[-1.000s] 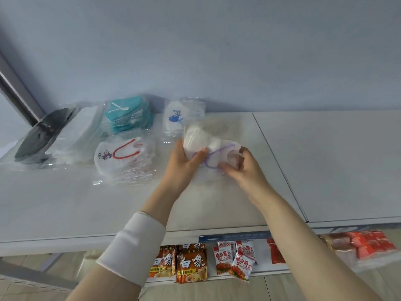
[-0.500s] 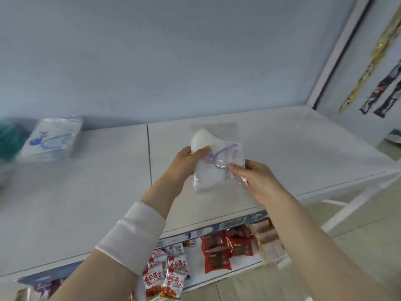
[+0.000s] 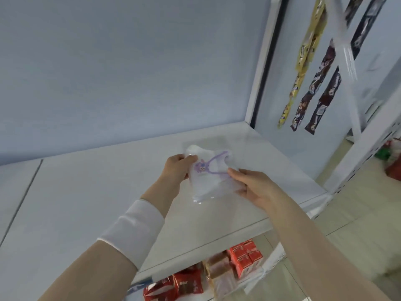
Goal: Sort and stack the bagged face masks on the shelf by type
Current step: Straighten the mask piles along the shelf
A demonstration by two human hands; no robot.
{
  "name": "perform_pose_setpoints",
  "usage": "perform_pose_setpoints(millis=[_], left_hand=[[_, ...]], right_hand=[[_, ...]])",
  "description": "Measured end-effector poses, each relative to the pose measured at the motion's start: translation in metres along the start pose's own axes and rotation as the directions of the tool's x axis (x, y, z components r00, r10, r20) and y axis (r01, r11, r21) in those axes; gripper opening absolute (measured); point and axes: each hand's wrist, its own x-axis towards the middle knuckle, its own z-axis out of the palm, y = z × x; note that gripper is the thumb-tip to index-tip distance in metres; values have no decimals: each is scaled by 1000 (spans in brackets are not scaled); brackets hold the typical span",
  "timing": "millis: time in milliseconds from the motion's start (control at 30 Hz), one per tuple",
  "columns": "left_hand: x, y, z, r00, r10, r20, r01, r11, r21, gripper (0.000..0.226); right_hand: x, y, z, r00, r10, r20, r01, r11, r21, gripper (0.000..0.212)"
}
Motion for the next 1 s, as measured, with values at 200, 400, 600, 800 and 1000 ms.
perform_pose_setpoints(millis=[200, 400, 600, 800, 1000], left_hand=[[63, 5, 61, 999, -44, -14, 44, 999, 18, 12], [124, 17, 105, 995, -62, -77, 67, 996, 60, 22], [172, 24, 134, 969, -30, -245, 73, 983, 169, 29], [203, 26, 155, 955, -7, -297, 112, 934, 338, 57], [228, 23, 164, 951, 19, -309, 130, 881, 455, 47]], right_hand=[[45, -27, -47, 995, 25, -92, -22, 999, 28, 10], [107, -57, -80, 981, -34, -192, 12, 993, -114, 17], [174, -72, -94, 930, -137, -342, 43, 962, -269, 42], [213, -79, -107, 904, -203, -377, 39, 916, -399, 41], [234, -83, -114, 898, -233, -373, 8, 856, -518, 32]])
